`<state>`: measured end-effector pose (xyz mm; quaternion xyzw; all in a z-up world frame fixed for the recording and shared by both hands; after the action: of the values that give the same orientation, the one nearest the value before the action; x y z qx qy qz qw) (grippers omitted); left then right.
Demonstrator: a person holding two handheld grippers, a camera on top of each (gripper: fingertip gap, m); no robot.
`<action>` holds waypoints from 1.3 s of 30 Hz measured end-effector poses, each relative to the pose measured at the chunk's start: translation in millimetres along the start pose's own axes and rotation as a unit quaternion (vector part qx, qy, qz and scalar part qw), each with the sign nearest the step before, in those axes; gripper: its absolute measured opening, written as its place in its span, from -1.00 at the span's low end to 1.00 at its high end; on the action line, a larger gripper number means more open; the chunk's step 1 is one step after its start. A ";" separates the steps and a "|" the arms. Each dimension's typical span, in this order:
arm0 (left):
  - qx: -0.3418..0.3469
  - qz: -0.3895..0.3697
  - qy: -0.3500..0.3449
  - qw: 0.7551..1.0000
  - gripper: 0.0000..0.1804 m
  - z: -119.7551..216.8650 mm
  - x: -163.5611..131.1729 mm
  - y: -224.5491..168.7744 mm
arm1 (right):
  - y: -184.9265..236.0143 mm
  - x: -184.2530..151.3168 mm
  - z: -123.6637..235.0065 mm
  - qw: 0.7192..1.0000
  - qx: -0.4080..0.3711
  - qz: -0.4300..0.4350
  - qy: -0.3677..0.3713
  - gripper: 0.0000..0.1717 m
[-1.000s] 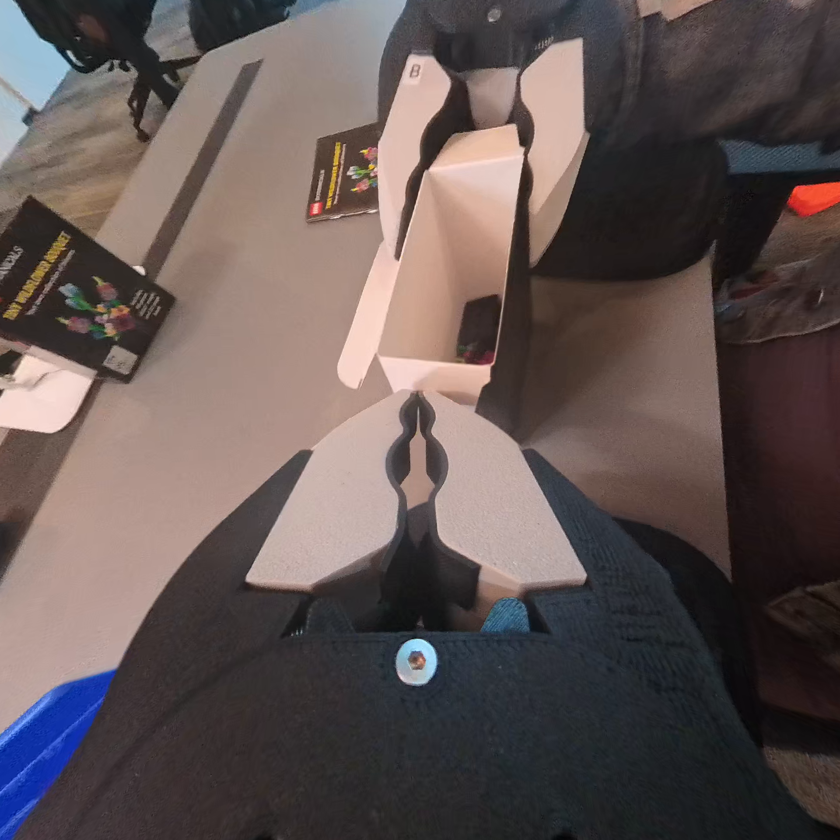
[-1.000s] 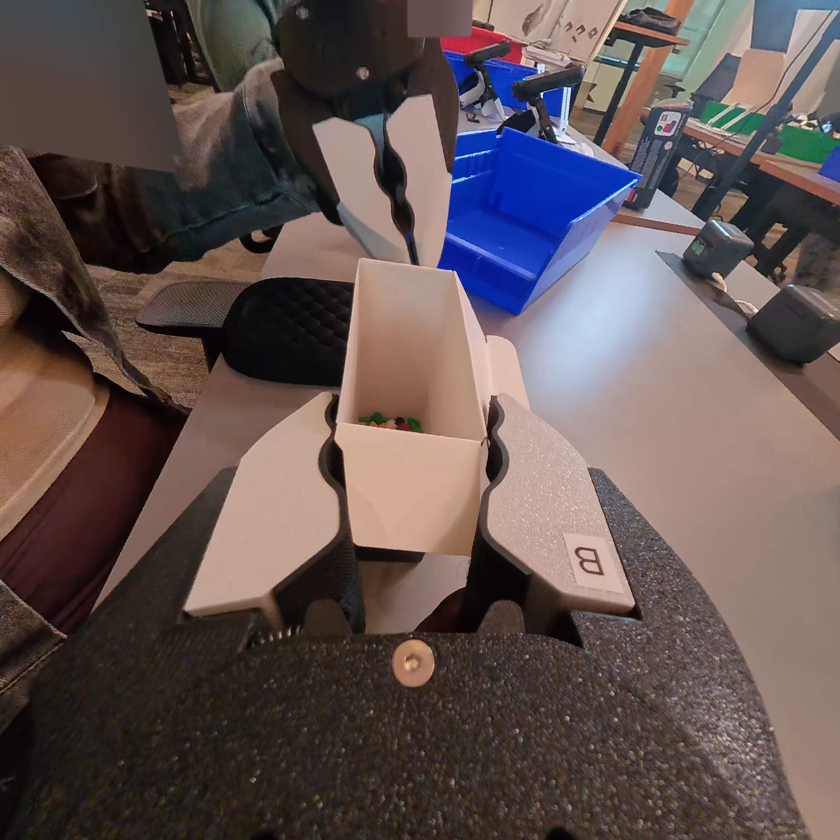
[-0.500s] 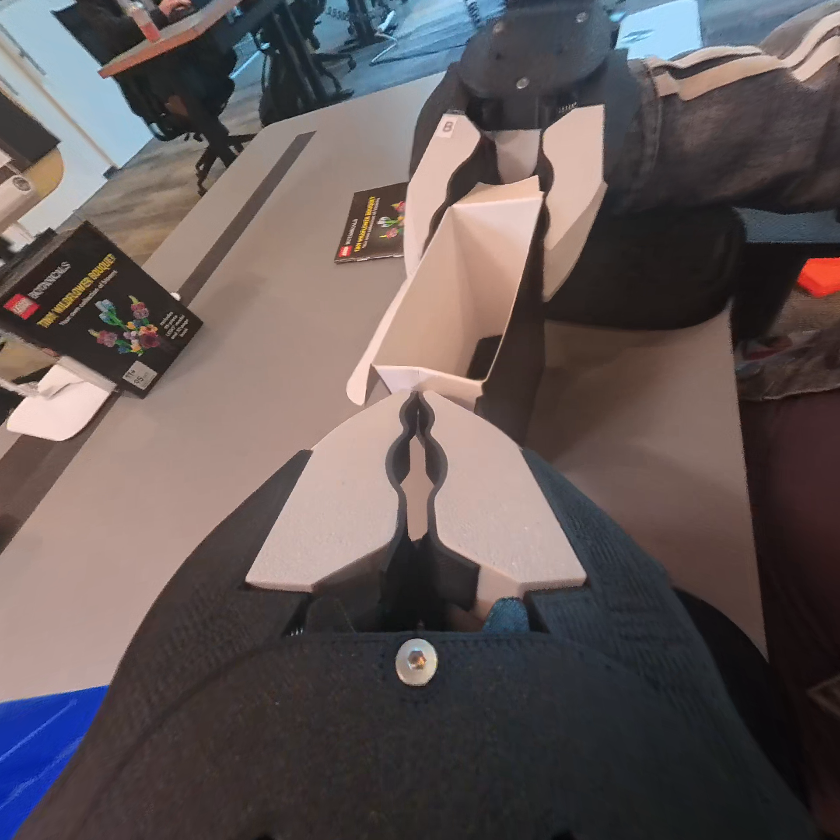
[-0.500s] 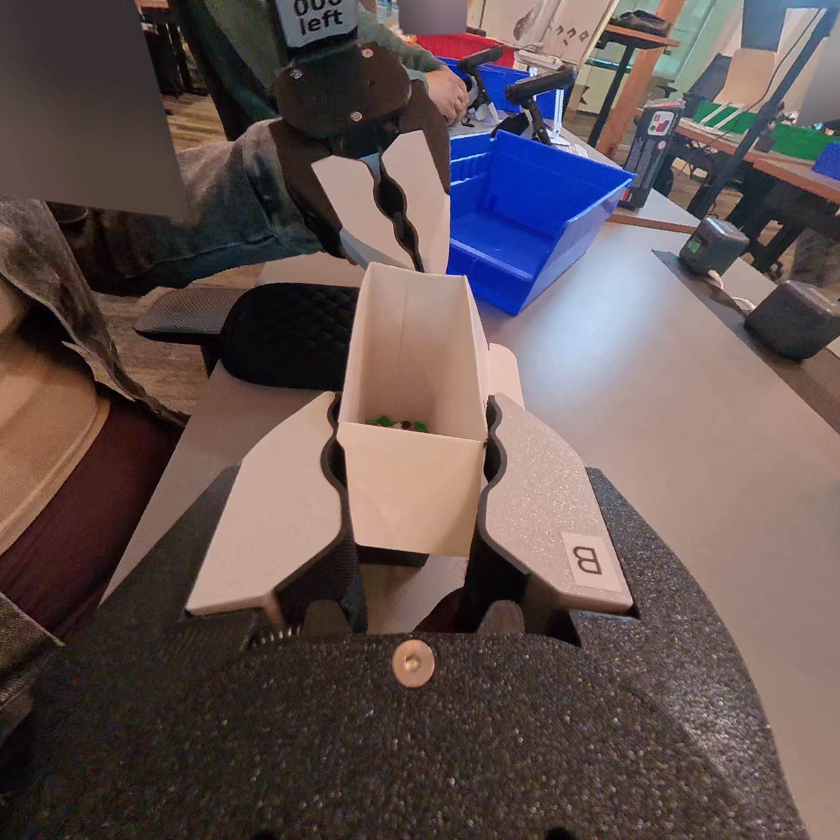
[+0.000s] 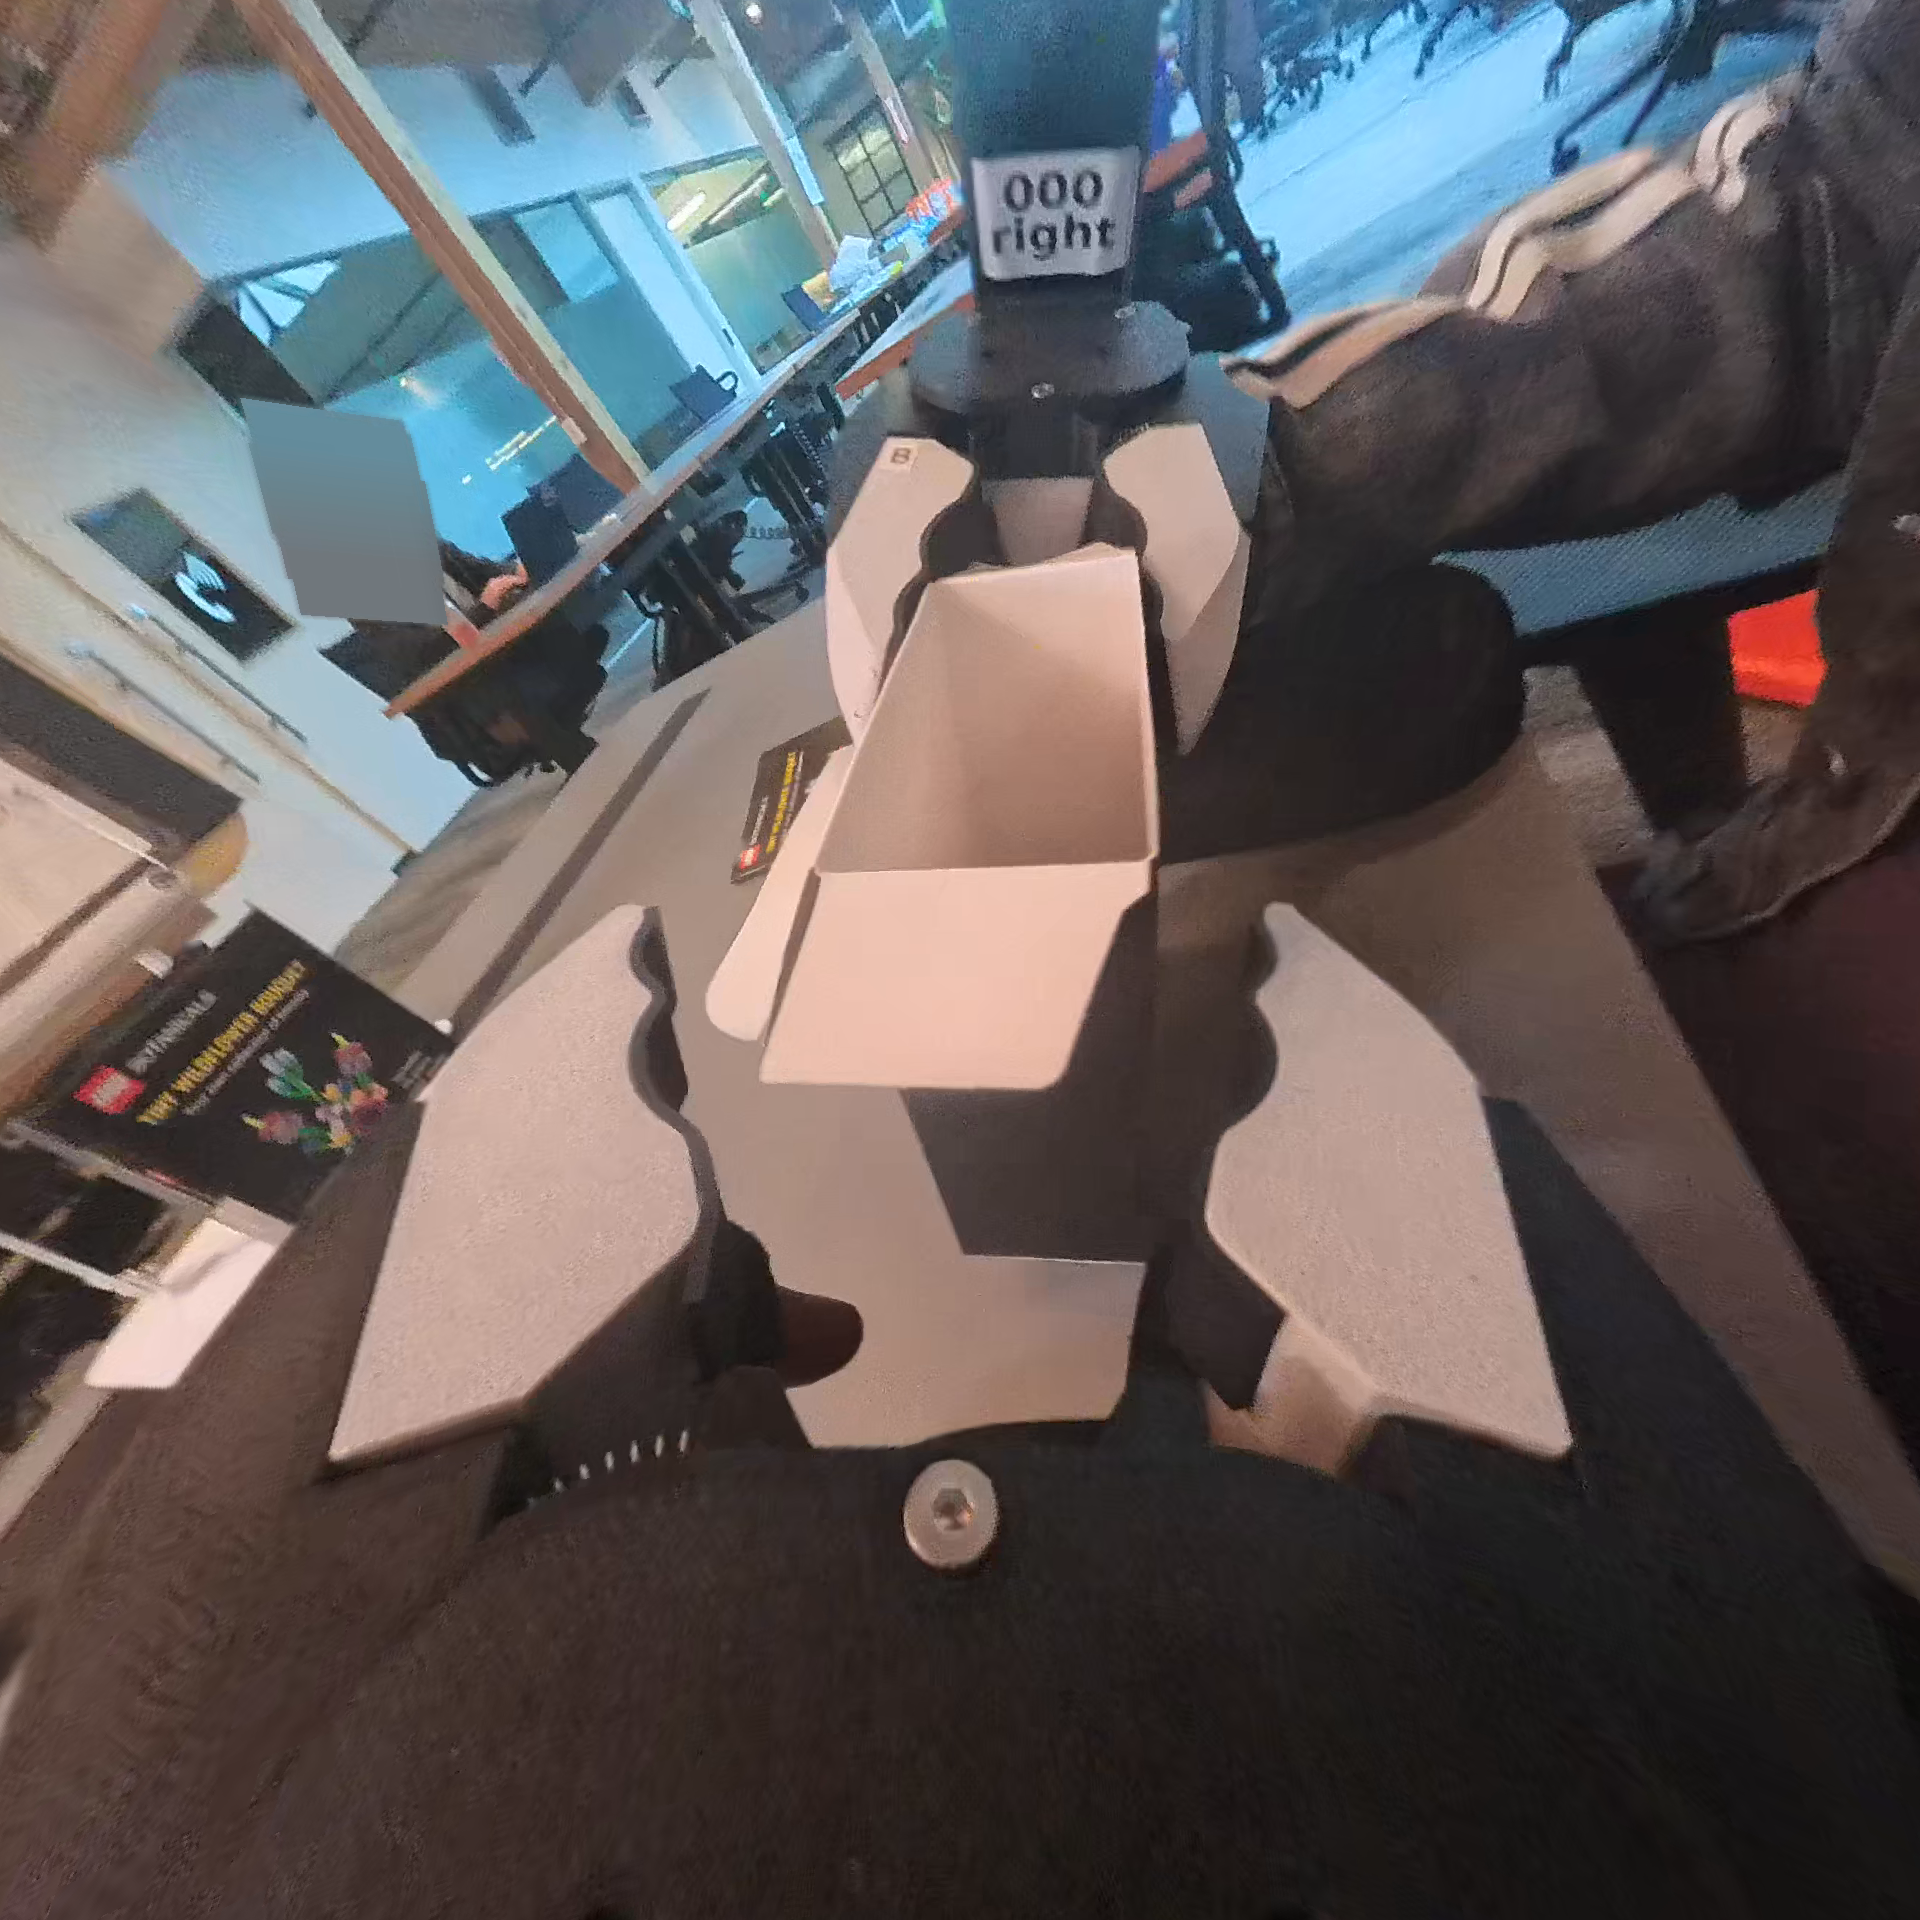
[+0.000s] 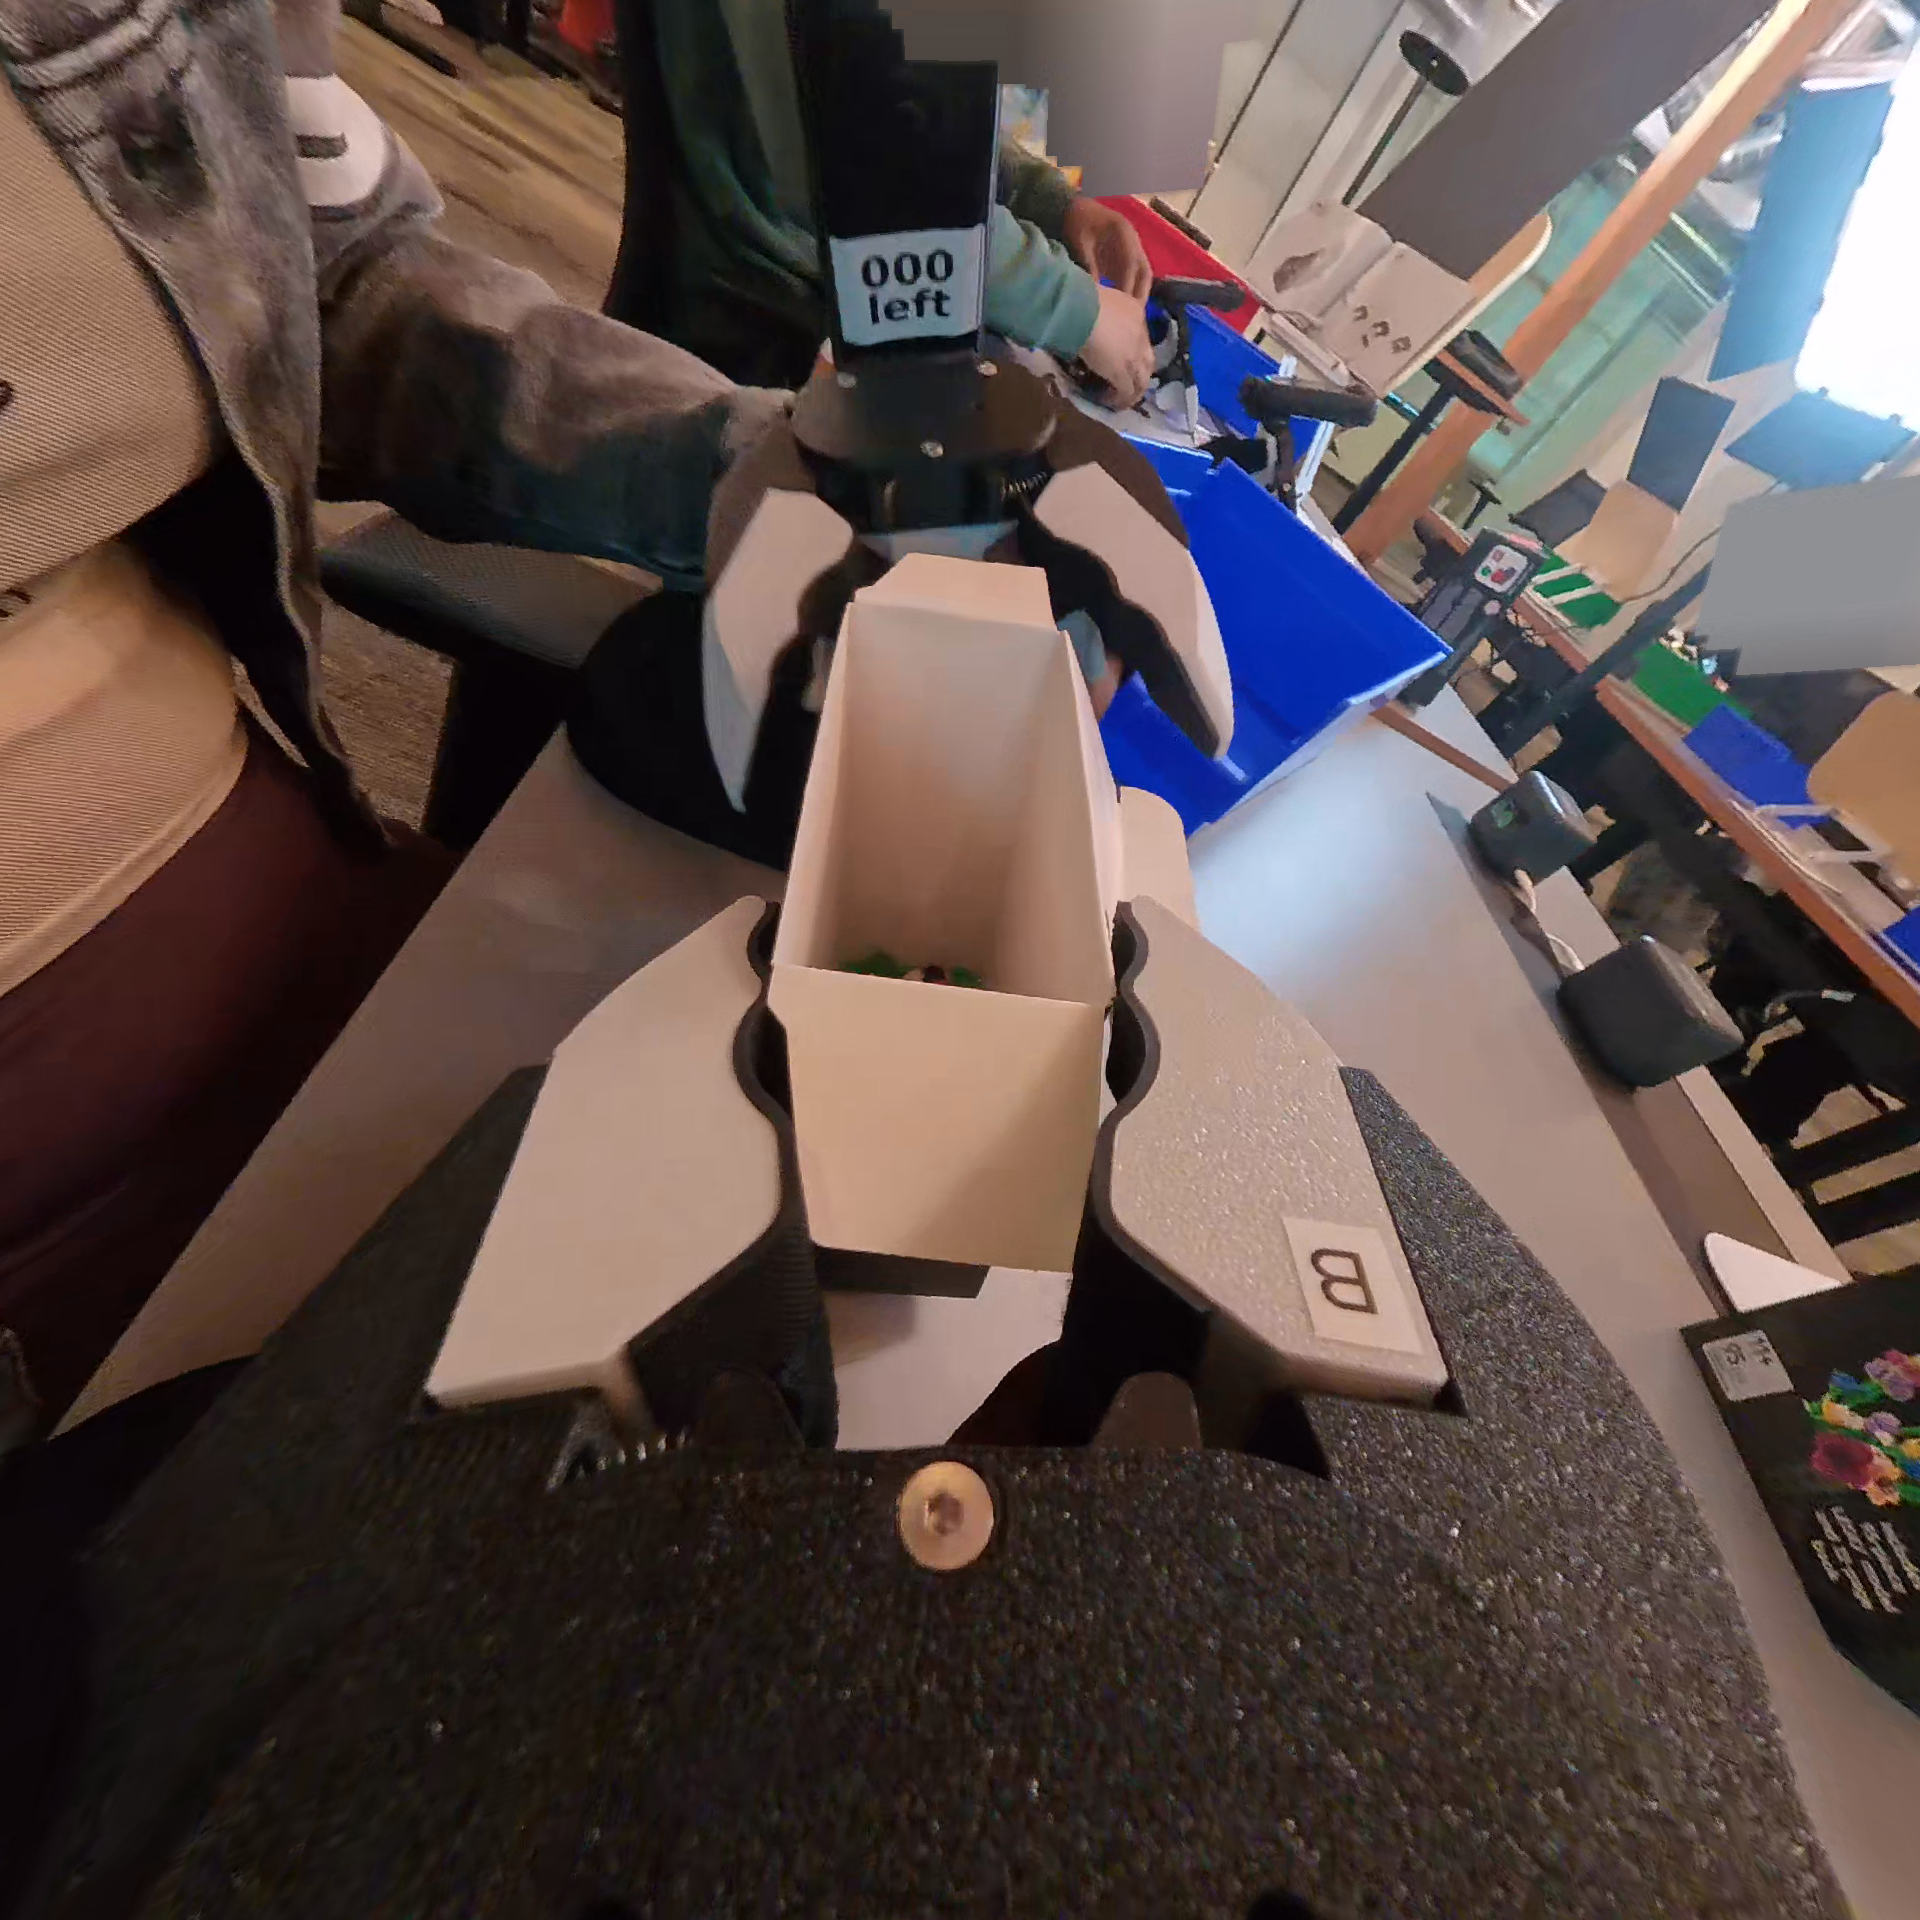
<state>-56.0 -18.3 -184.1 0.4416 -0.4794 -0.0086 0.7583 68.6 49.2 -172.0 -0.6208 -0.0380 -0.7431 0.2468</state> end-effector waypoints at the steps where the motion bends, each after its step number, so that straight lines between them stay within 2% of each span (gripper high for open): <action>1: -0.002 -0.015 0.002 1.000 0.08 -3.1 -1.1 -0.6 | 1.2 0.4 -0.3 1.000 0.007 0.000 -0.002 -0.30; 4: -0.024 -0.037 -0.015 0.999 -0.28 -8.7 -1.4 -7.8 | 2.6 1.4 -2.0 1.000 0.021 -0.003 -0.006 -0.30; 8: -0.025 -0.024 -0.020 0.999 -0.33 -7.7 -2.7 -7.6 | 4.9 2.4 -3.2 1.000 0.009 0.011 -0.002 -0.29; 10: -0.017 0.010 -0.032 0.999 -0.34 -5.5 0.9 -3.4 | 1.2 2.4 -2.5 1.000 -0.005 -0.010 -0.013 -0.26; 14: 0.069 0.103 -0.121 0.985 -0.36 18.8 8.5 31.7 | -25.4 9.7 12.7 0.985 -0.058 -0.135 -0.089 0.15; 16: 0.102 0.126 -0.170 0.972 -0.36 31.9 18.4 49.1 | -40.3 13.8 19.4 0.961 -0.071 -0.224 -0.144 0.17; 17: 0.110 0.135 -0.189 0.966 -0.36 36.2 23.6 56.3 | -42.6 15.7 18.4 0.951 -0.054 -0.257 -0.165 0.19; 19: 0.127 0.150 -0.221 0.955 -0.36 41.7 34.1 70.0 | -42.1 19.5 8.7 0.943 -0.028 -0.279 -0.179 0.19; 21: 0.140 0.166 -0.251 0.943 -0.36 45.6 44.6 82.0 | -38.9 27.8 -4.4 0.944 -0.009 -0.266 -0.194 0.17; 23: 0.157 0.189 -0.281 0.928 -0.37 48.6 53.1 93.4 | -40.2 39.1 -14.9 0.934 0.002 -0.267 -0.239 0.12; 25: 0.168 0.203 -0.301 0.917 -0.37 50.1 60.5 100.5 | -45.2 52.3 -20.6 0.908 0.007 -0.284 -0.308 -0.04; 27: 0.170 0.199 -0.300 0.917 -0.37 48.2 65.7 102.8 | -48.4 65.7 -24.4 0.880 0.020 -0.293 -0.374 -0.17; 30: 0.171 0.196 -0.313 0.913 -0.36 52.3 72.4 103.4 | -50.9 75.7 -32.3 0.859 0.033 -0.290 -0.421 -0.34; 32: 0.171 0.184 -0.295 0.922 -0.36 56.1 74.5 103.3 | -49.6 77.5 -36.5 0.858 0.036 -0.267 -0.437 -0.34; 34: 0.162 0.203 -0.246 0.934 -0.29 62.0 76.6 104.1 | -49.3 78.9 -38.9 0.857 0.034 -0.249 -0.449 -0.35; 36: 0.178 0.216 -0.156 0.947 -0.11 75.8 73.8 107.4 | -50.1 83.8 -43.0 0.862 0.026 -0.227 -0.453 -0.35; 39: 0.247 0.166 0.022 0.955 -0.05 119.0 60.1 104.0 | -61.9 91.1 -51.9 0.871 -0.008 -0.215 -0.442 -0.35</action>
<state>-153.6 -59.9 -52.5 0.5292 -0.5165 0.2454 0.6268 -13.7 55.4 -82.6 -0.8628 -0.2698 -0.4262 0.0336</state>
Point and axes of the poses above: each gripper's, where its closed fingertips meet, z back along the fingers, x out of its top, y = z × x across the jaws, the point moved 6 cm from there along z, back along the fingers, and after that the axes turned 13 degrees about -z, right-handed, at the moved point
